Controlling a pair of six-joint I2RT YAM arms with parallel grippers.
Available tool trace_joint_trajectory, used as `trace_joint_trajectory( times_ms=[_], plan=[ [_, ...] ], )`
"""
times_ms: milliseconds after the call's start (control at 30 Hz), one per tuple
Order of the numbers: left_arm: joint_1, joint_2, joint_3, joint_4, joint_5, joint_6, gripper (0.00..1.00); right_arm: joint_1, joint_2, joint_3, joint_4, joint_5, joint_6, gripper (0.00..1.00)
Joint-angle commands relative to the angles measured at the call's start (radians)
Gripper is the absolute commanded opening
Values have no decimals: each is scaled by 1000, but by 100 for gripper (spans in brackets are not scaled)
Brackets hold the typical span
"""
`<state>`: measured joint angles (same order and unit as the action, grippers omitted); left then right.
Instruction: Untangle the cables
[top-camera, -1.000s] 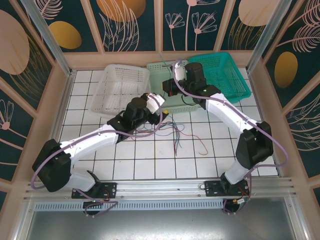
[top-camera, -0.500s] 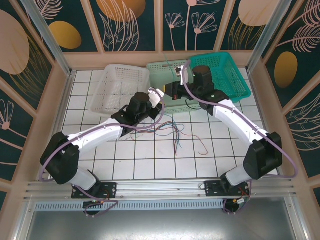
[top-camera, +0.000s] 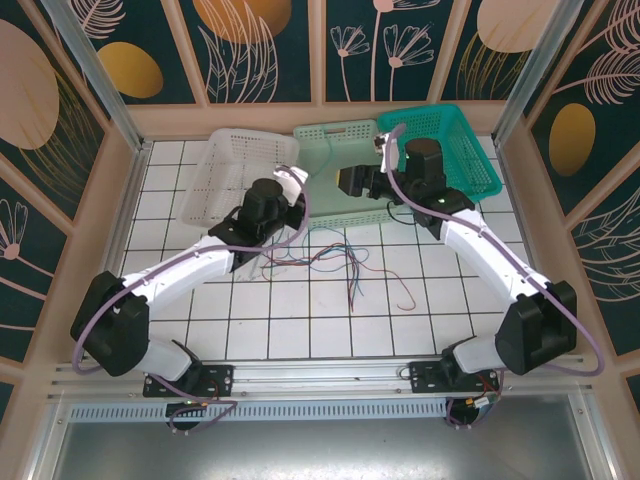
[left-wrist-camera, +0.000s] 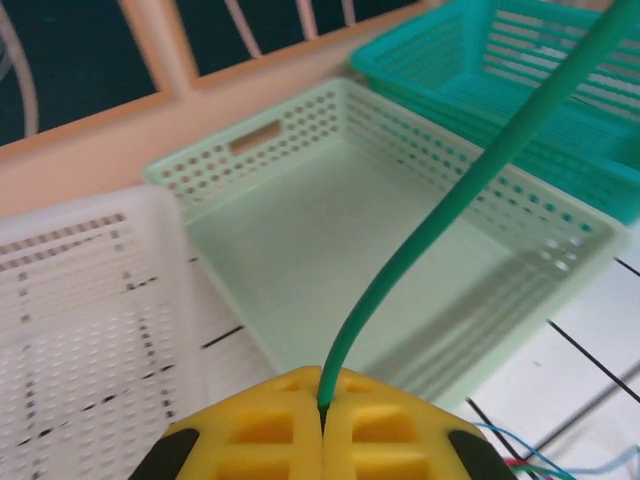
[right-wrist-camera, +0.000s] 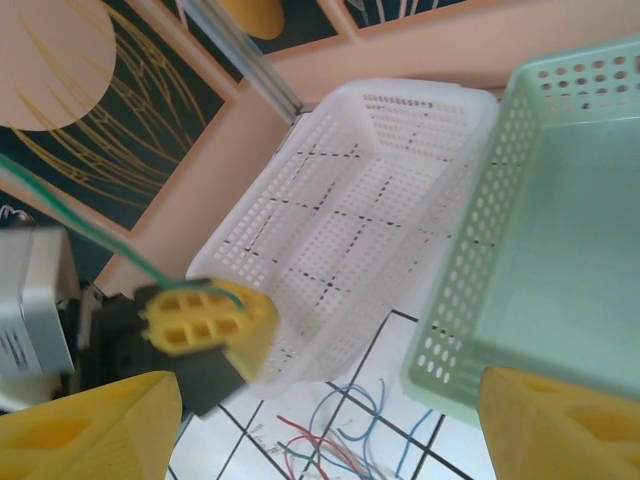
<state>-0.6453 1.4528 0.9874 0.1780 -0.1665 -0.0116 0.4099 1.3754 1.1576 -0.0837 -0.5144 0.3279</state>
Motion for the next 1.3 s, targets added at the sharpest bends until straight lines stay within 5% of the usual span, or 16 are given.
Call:
trace_joint_trajectory(
  times_ms=[0,433,1267],
  plan=[
    [48,-25,9,-14,-57,-74,0,-24,-53,-39,10,30,-7,78],
    [357,187,171,-92,112,-209,0,-85,-106,-159,-57,120,-6,78],
    [415,533,374,-167,139,-153,10,-123,-183,-262,-93,163,-6,78]
  ],
)
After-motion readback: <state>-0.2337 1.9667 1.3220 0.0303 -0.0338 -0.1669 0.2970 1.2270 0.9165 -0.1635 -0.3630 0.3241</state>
